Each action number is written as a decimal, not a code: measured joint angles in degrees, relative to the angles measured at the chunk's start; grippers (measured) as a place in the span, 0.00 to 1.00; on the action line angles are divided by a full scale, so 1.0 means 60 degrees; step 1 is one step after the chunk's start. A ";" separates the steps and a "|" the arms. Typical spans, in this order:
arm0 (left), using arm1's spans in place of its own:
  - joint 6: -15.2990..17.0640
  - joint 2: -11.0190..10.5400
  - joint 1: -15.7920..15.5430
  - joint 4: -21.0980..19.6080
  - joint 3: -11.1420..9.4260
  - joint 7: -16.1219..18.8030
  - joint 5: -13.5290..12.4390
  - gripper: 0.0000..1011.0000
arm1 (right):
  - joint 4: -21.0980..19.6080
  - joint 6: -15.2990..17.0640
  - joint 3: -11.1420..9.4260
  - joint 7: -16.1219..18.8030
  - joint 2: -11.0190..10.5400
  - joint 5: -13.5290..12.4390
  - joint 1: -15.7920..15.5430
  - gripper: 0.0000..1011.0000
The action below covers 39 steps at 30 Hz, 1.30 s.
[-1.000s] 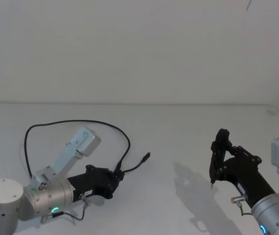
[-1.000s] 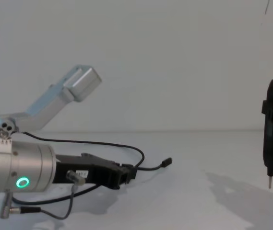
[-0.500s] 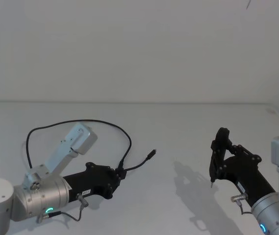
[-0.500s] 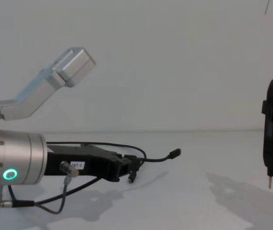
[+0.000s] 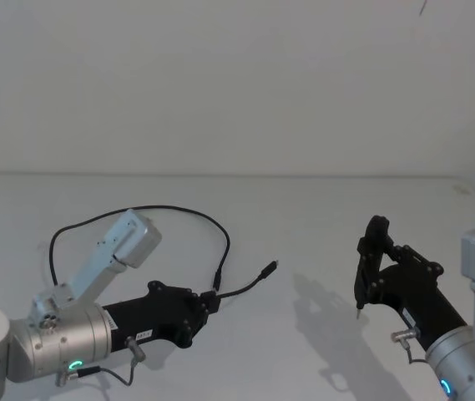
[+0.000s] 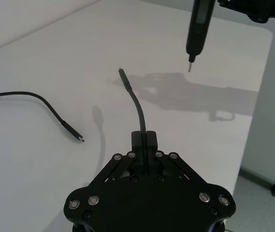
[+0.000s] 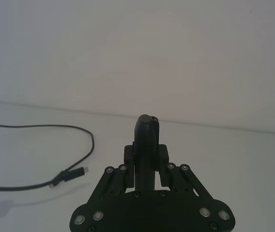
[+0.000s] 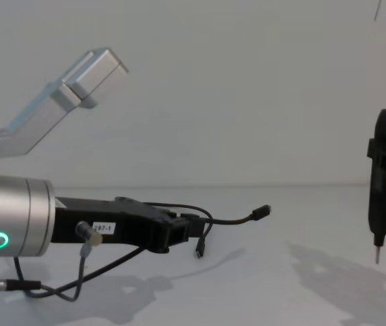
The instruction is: Pick up the data cable with the one hand.
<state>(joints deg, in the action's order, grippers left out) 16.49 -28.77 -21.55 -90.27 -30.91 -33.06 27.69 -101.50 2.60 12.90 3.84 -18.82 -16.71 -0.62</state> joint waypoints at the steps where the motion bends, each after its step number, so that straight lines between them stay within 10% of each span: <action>1: 0.0001 -0.0013 0.0007 -0.0018 0.0003 -0.0012 0.0012 0.04 | -0.0012 0.0027 -0.0001 0.0000 0.0026 -0.0018 0.0016 0.28; 39: 0.0006 -0.0182 0.0095 -0.0279 0.0026 -0.0202 0.0172 0.04 | 0.1373 0.0887 0.0129 -0.0709 0.1926 -0.0145 0.1897 0.28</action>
<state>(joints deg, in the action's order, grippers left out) 16.53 -29.87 -20.98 -91.95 -30.75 -34.26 28.73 -93.26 7.92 13.67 -0.41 -7.27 -17.58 10.76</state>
